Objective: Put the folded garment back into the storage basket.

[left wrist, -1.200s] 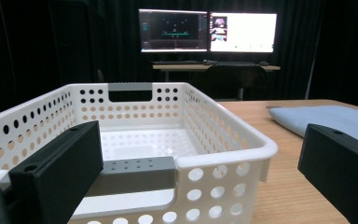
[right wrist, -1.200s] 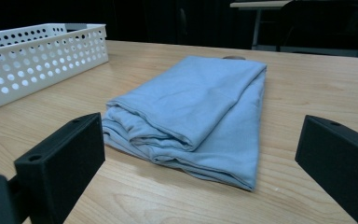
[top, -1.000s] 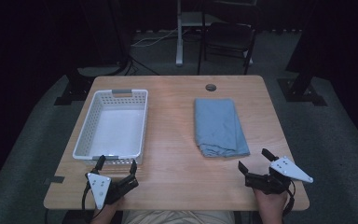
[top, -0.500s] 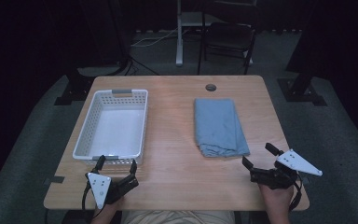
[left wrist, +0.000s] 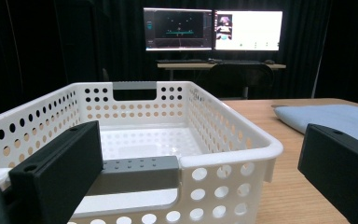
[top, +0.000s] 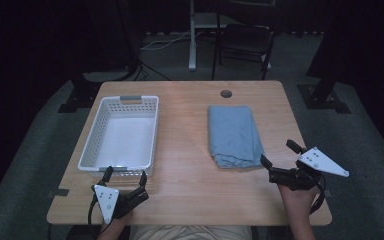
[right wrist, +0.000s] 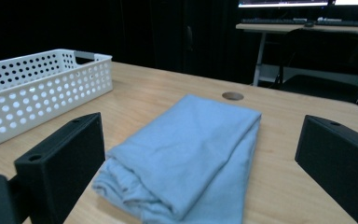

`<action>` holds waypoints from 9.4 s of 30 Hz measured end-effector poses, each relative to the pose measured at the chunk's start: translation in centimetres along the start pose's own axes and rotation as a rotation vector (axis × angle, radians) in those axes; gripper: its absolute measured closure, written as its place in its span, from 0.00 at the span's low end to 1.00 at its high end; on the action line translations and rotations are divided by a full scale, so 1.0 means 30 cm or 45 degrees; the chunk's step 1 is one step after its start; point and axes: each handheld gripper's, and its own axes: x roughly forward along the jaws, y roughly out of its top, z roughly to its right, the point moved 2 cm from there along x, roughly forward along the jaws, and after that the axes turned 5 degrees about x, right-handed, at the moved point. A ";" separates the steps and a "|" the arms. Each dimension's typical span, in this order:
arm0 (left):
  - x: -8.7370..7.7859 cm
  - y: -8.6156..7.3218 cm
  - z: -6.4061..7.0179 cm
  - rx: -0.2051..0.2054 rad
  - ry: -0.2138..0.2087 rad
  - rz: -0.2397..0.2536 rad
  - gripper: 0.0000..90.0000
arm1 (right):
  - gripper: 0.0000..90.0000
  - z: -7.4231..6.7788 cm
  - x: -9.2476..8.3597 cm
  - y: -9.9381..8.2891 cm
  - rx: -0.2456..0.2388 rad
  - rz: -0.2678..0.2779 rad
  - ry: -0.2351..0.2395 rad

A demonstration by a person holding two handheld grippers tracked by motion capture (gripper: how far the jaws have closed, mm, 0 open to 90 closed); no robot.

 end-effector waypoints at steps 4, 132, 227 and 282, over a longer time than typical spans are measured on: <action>0.000 0.000 0.000 0.000 0.000 0.000 0.01 | 0.01 0.007 0.011 0.026 -0.009 0.002 0.003; -0.004 -0.001 -0.001 -0.004 -0.006 0.015 0.01 | 0.72 0.164 0.547 -0.138 0.314 -0.702 0.256; -0.002 0.000 -0.001 -0.005 -0.019 0.008 0.01 | 0.75 0.052 0.401 0.299 0.580 -0.121 0.588; -0.002 0.000 -0.001 -0.004 -0.019 0.006 0.01 | 0.75 -0.350 0.682 0.316 0.617 -0.155 0.782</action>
